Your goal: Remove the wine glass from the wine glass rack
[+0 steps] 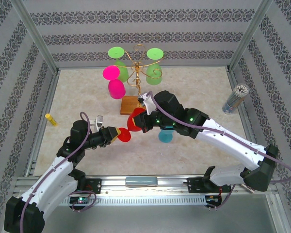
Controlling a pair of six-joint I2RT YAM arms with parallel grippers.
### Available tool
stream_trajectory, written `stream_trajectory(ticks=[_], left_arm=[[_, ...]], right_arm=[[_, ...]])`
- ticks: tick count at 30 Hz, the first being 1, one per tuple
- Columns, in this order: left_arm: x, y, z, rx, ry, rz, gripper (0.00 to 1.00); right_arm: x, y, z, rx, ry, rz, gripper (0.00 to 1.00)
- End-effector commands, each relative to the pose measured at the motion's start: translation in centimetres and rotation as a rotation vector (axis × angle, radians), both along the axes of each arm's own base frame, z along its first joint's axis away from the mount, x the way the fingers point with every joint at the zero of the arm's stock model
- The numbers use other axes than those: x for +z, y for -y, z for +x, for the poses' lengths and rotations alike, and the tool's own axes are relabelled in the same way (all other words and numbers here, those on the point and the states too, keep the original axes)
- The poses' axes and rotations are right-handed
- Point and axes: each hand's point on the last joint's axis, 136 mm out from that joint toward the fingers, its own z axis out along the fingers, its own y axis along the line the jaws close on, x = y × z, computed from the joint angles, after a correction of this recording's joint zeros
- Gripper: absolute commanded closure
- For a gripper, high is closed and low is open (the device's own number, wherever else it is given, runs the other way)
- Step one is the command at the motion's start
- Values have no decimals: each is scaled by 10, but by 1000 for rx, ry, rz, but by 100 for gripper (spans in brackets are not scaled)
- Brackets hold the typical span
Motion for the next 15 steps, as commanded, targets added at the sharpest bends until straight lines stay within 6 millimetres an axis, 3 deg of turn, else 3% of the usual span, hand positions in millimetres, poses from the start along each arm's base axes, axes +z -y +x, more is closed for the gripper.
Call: stream_trajectory(ticks=[1, 3, 9, 15], left_arm=[[14, -3, 5, 14, 50, 13, 74], [14, -3, 6, 15, 48, 15, 73], [9, -7, 4, 23, 25, 58, 58], [-4, -24, -2, 58, -26, 214, 56]], right_arm=[[9, 1, 6, -25, 14, 26, 100], [8, 1, 7, -30, 10, 27, 100], [7, 6, 11, -65, 25, 5, 100], [-7, 15, 19, -122, 27, -53, 100]])
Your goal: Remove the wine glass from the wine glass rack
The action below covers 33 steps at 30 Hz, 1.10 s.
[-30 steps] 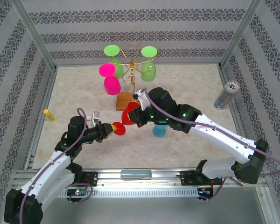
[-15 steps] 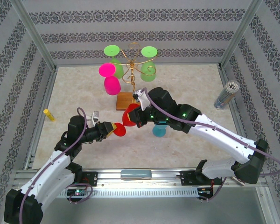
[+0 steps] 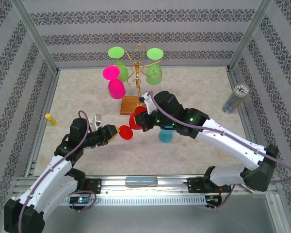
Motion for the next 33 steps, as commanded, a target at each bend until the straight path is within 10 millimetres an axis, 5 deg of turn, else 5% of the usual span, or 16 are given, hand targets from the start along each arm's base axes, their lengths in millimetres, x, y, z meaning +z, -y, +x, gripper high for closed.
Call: stream_trajectory(ticks=[1, 15, 33], left_arm=[[-8, -16, -5, 27, -21, 128, 56], [-14, -46, -16, 63, -68, 356, 57], [-10, -55, -17, 40, -56, 450, 57]], right_arm=[[-5, 10, 10, -71, 6, -28, 100], [-45, -1, 10, -108, 23, -202, 100], [-79, -14, 11, -121, 135, -451, 100]])
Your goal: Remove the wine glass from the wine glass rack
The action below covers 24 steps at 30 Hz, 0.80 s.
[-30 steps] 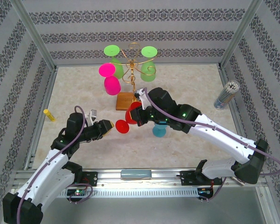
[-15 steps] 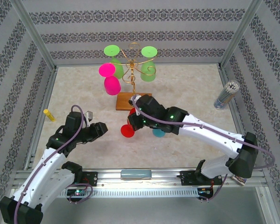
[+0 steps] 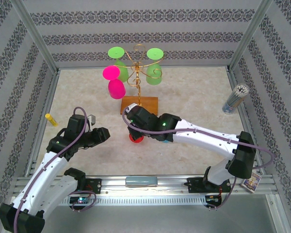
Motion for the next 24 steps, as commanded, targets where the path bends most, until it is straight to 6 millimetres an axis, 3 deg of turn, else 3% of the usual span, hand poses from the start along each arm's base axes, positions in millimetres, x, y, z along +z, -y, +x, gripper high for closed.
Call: stream_trajectory(ticks=[1, 24], left_arm=[[2, -4, -1, -6, 5, 22, 57], [1, 0, 2, -3, 4, -1, 57]], right_arm=[[3, 4, 7, -18, 55, -54, 100], [-26, 5, 5, -36, 23, -82, 100]])
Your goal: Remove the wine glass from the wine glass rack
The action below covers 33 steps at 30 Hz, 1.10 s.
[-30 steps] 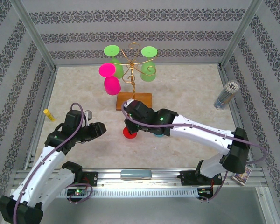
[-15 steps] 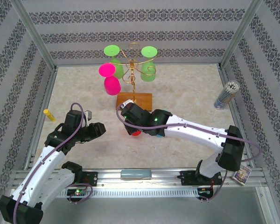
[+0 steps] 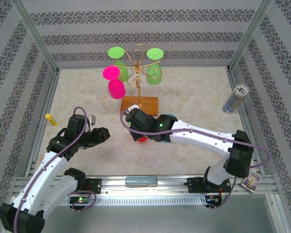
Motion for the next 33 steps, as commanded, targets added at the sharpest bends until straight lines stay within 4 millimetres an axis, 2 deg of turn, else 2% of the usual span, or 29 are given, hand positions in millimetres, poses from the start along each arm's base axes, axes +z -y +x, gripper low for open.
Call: stream_trajectory(ticks=[1, 16, 26, 28, 33], left_arm=[[1, -1, 1, 1, 4, -3, 56], [1, 0, 3, 0, 3, -7, 57], [-1, 0, 2, 0, -1, -6, 56], [-1, 0, 3, 1, 1, -8, 56], [2, 1, 4, -1, 11, -11, 56]], right_arm=[[-9, -4, -2, -1, 0, -10, 100], [-29, -3, 1, -13, -15, -48, 100], [-28, 1, 2, -28, -1, -63, 77], [-25, 3, 3, -31, 5, -59, 71], [-11, 4, 4, -32, 31, -47, 66]])
